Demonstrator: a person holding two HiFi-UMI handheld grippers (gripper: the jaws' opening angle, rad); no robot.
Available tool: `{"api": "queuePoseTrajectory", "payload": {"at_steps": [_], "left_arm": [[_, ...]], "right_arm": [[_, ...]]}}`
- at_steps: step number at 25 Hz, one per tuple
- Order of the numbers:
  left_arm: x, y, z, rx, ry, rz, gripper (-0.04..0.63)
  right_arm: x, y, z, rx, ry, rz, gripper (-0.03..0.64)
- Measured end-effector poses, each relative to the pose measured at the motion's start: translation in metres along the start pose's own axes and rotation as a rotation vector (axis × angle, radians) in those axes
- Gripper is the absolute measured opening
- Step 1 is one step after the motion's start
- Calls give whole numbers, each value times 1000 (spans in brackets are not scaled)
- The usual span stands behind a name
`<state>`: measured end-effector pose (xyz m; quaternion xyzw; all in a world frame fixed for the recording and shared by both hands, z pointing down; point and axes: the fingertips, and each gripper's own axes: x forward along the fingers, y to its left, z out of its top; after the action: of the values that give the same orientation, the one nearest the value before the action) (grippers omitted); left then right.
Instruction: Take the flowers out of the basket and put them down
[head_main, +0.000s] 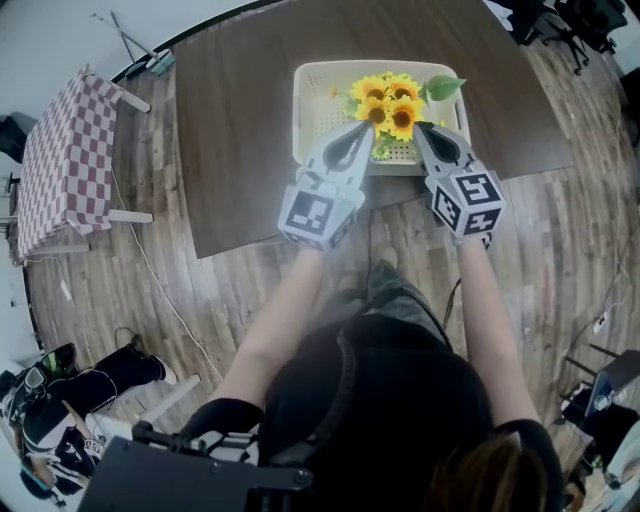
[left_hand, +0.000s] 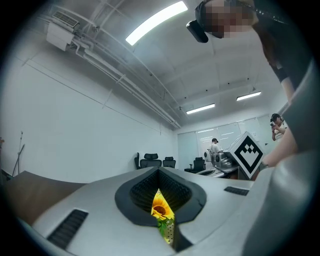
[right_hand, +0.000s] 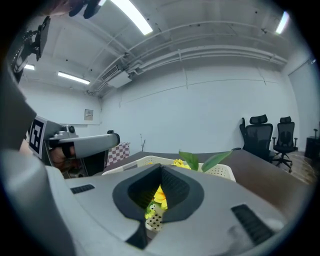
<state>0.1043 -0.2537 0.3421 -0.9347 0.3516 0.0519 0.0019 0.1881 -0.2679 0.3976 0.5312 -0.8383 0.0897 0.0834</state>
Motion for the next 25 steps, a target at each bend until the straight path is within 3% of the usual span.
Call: {"api": "queuePoseTrajectory", "payload": {"at_steps": [12,15,25], "left_arm": [[24,22,1,1,-8,43,0],[28,28,-5,-1,19,54,0],[35,51,-19,-21,106,90,0]], "right_arm": [[23,-29,-20,39,149,9,34],[33,-36,-33,50,249,15,92],[54,-51,-60,115,428,24,132]]}}
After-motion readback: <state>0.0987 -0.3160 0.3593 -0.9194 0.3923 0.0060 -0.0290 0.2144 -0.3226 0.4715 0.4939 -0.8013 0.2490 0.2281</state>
